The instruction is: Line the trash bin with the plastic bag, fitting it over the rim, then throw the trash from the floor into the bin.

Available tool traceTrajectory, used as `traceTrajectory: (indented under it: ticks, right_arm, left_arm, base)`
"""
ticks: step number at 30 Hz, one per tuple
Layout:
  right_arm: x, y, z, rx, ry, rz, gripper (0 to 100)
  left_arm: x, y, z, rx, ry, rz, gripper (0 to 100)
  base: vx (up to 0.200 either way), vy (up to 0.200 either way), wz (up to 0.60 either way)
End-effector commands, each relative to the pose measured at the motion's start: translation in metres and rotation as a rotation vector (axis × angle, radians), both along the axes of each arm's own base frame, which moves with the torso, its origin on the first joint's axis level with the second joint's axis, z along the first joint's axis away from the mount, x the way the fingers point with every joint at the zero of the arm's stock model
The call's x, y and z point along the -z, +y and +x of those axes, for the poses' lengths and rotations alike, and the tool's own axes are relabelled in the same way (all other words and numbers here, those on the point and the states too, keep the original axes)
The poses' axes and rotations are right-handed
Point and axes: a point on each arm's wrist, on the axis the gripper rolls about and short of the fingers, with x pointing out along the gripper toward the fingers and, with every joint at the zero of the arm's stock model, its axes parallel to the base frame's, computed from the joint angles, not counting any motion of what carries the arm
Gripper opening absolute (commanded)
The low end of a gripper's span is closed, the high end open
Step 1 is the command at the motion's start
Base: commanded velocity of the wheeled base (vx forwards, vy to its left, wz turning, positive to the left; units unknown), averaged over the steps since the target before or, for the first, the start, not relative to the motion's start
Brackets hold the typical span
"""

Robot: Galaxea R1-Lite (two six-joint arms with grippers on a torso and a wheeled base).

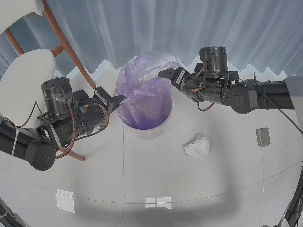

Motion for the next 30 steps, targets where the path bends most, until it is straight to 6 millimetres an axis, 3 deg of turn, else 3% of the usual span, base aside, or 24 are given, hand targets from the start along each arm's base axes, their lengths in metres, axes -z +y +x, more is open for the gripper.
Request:
traceTrajectory:
  ticks: [1, 13, 25, 26, 30]
  right_arm:
    - [-0.017, -0.008, -0.024, 0.026, 0.084, 0.046, 100]
    - [0.006, 0.042, -0.063, -0.036, 0.206, 0.089, 100]
    - [0.011, 0.051, -0.053, -0.005, 0.197, 0.096, 100]
    - [0.012, 0.051, -0.053, 0.003, 0.196, 0.094, 0]
    - [0.011, 0.051, -0.053, 0.004, 0.193, 0.098, 0]
  left_arm:
    - [-0.005, -0.001, 0.002, -0.016, -0.031, -0.025, 0]
    - [-0.002, -0.011, -0.004, -0.010, -0.024, -0.019, 0]
    - [-0.002, -0.013, -0.007, -0.013, -0.026, -0.018, 0]
    - [-0.003, -0.013, -0.007, -0.013, -0.028, -0.017, 0]
    - [-0.002, -0.015, -0.008, -0.007, -0.030, -0.013, 0]
  base:
    - [0.000, 0.000, 0.00]
    - [0.000, 0.000, 0.00]
    - [0.000, 0.000, 0.00]
    - [0.000, 0.000, 0.00]
    - [0.000, 0.000, 0.00]
